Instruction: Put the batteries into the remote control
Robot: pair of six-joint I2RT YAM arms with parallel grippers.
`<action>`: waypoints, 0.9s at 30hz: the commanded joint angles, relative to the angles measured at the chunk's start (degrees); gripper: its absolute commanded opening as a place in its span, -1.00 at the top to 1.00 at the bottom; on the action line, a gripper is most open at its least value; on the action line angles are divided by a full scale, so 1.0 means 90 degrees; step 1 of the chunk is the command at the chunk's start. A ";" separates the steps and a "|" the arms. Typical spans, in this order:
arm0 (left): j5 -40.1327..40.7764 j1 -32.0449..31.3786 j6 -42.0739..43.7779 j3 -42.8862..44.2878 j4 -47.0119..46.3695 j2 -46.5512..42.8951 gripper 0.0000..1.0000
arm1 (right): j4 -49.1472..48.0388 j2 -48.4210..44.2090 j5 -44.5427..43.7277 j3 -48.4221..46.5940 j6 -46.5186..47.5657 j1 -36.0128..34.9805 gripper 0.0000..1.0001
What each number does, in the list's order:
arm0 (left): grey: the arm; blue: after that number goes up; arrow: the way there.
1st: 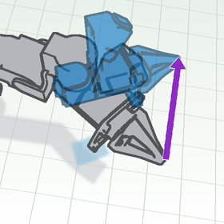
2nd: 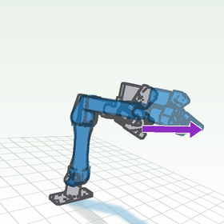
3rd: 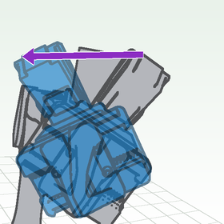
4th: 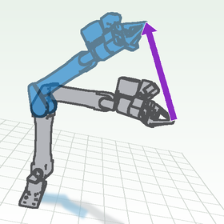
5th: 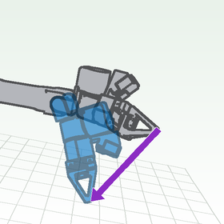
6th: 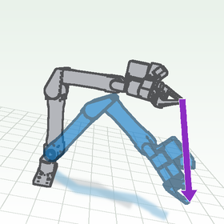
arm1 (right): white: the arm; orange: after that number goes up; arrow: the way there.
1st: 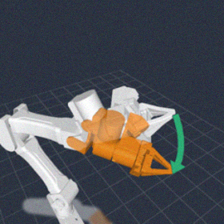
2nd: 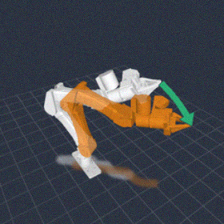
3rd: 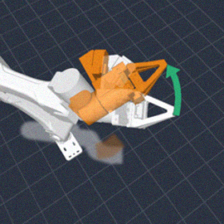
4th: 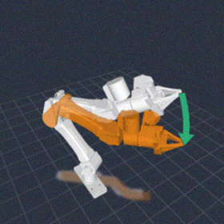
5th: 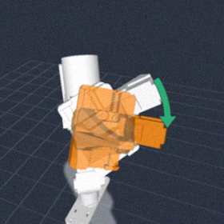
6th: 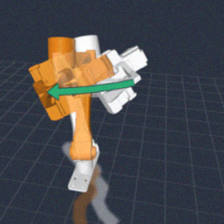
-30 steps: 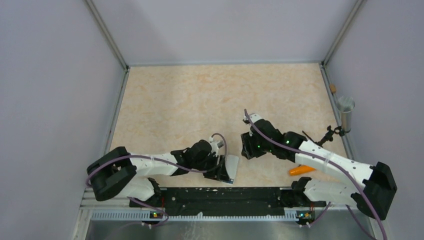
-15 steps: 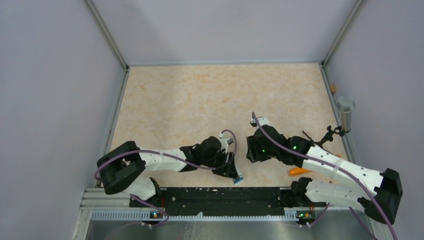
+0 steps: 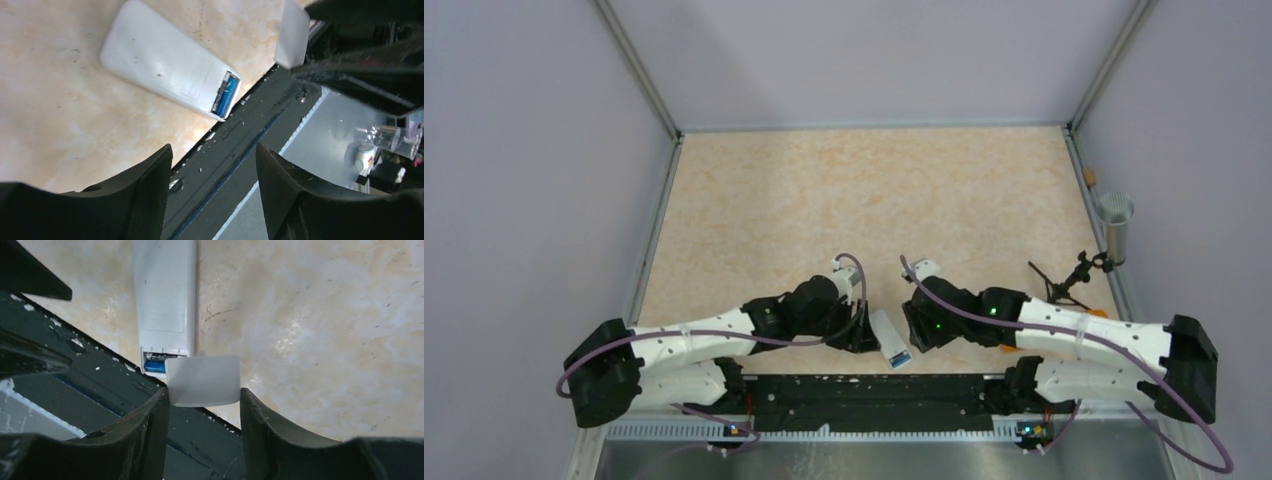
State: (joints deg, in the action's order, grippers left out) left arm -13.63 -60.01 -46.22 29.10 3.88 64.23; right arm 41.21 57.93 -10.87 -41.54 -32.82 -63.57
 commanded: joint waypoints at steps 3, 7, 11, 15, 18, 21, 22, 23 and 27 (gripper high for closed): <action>0.0577 0.0092 0.0117 -0.0090 0.0540 -0.0631 -0.29 | -0.0490 0.0521 -0.0333 0.0113 -0.0247 -0.0698 0.69; 0.0786 0.0133 0.0123 -0.0187 0.0719 -0.1022 -0.32 | -0.0619 0.0854 -0.0527 0.0018 -0.0334 -0.1028 0.69; 0.0869 0.0168 0.0108 -0.0254 0.0820 -0.1261 -0.36 | -0.0681 0.1189 -0.0667 -0.0051 -0.0476 -0.1303 0.69; 0.0870 0.0184 0.0114 -0.0287 0.0920 -0.1361 -0.38 | -0.0743 0.1376 -0.0788 -0.0079 -0.0706 -0.1543 0.69; 0.0851 0.0183 0.0107 -0.0342 0.0938 -0.1420 -0.39 | -0.0734 0.1499 -0.0904 -0.0132 -0.0912 -0.1650 0.69; 0.0833 0.0196 0.0097 -0.0398 0.0913 -0.1466 -0.39 | -0.0654 0.1644 -0.0971 -0.0245 -0.1092 -0.1745 0.69; 0.0831 0.0198 0.0094 -0.0410 0.0895 -0.1478 -0.39 | -0.0625 0.1685 -0.0980 -0.0277 -0.1134 -0.1763 0.69; 0.0822 0.0199 0.0096 -0.0425 0.0868 -0.1485 -0.40 | -0.0595 0.1729 -0.0971 -0.0306 -0.1167 -0.1773 0.70; 0.0756 0.0193 0.0113 -0.0474 0.0791 -0.1438 -0.40 | -0.0312 0.1945 -0.0921 -0.0519 -0.1302 -0.1793 0.71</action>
State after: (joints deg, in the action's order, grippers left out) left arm -6.59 -58.48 -45.91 25.61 12.53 51.86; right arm 36.40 74.02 -17.82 -42.37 -42.02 -78.72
